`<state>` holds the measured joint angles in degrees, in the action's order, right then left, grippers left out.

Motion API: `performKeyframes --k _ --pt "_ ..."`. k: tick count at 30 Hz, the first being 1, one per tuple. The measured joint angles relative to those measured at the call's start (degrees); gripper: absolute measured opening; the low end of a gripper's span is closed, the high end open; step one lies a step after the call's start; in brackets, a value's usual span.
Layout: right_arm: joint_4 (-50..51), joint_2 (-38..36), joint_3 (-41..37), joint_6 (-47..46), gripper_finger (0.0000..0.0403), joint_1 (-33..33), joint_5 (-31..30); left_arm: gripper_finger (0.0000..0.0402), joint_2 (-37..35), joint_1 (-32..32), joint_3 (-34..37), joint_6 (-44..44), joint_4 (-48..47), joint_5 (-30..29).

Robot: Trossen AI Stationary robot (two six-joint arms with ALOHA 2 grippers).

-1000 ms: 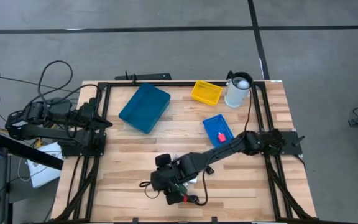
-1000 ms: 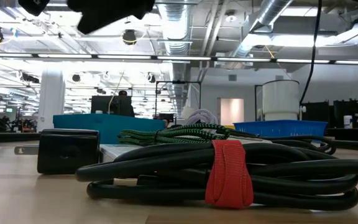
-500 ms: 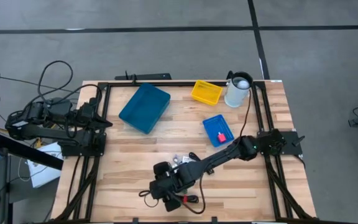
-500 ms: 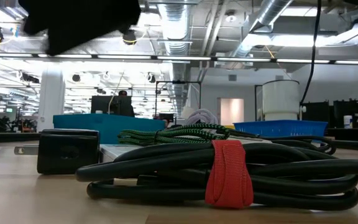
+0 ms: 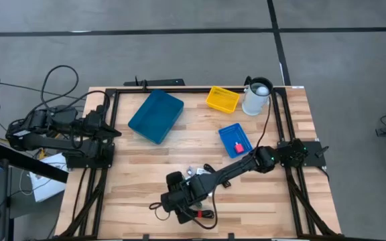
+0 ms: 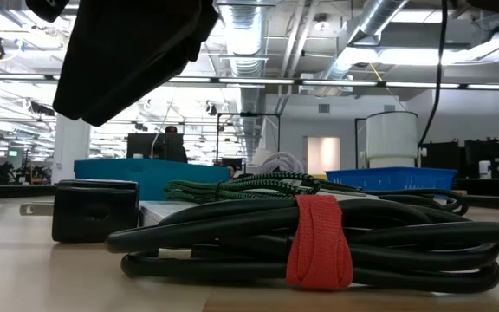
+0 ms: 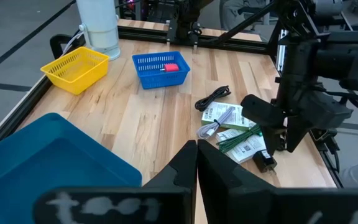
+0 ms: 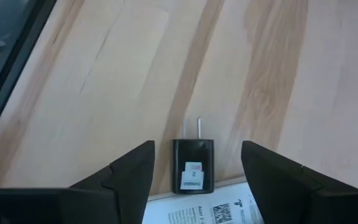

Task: Pick and place items into bin
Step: Put the black charger adapter into the blue bin

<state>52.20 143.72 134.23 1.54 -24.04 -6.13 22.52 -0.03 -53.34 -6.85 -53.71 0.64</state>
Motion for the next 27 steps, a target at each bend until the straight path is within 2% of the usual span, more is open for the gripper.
performKeyframes --k 27 --pt "0.1 0.0 -0.7 -0.3 0.0237 1.3 0.2 0.0 0.0 0.0 0.0 0.0 0.0 0.0"
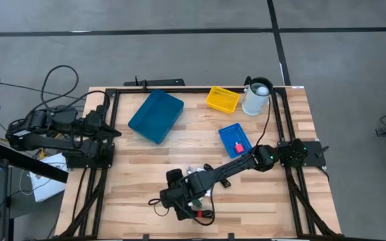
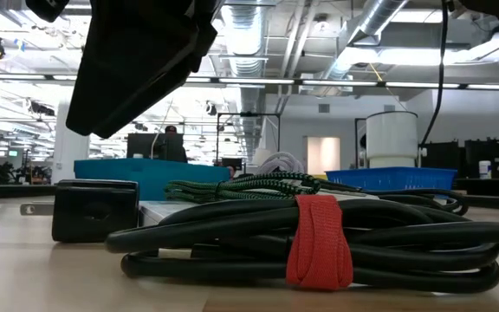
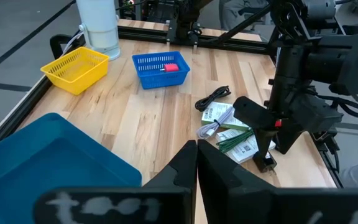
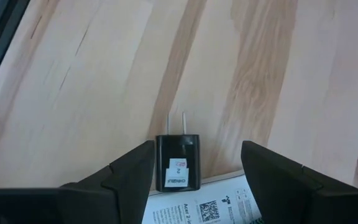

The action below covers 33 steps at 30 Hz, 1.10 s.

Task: Pick and place items into bin
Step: Put the black charger adapter into the blue bin

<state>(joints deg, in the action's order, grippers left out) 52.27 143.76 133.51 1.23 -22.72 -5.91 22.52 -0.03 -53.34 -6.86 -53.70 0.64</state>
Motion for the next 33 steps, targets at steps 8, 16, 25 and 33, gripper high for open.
performKeyframes --k 8,16,25,33 --pt "0.8 0.0 0.0 -1.7 0.0237 0.0 -0.1 0.0 0.0 0.0 0.0 0.0 0.0 0.0" --pt "0.9 0.0 0.0 -1.7 0.0237 0.0 -0.1 0.0 0.0 0.0 0.0 0.0 0.0 0.0" --pt "1.5 0.0 0.0 -2.3 0.0237 0.0 -1.7 0.0 0.0 0.0 0.0 0.0 0.0 0.0" --pt "1.6 0.0 0.0 -1.3 0.0237 0.0 -1.7 0.0 0.0 0.0 0.0 0.0 0.0 0.0"
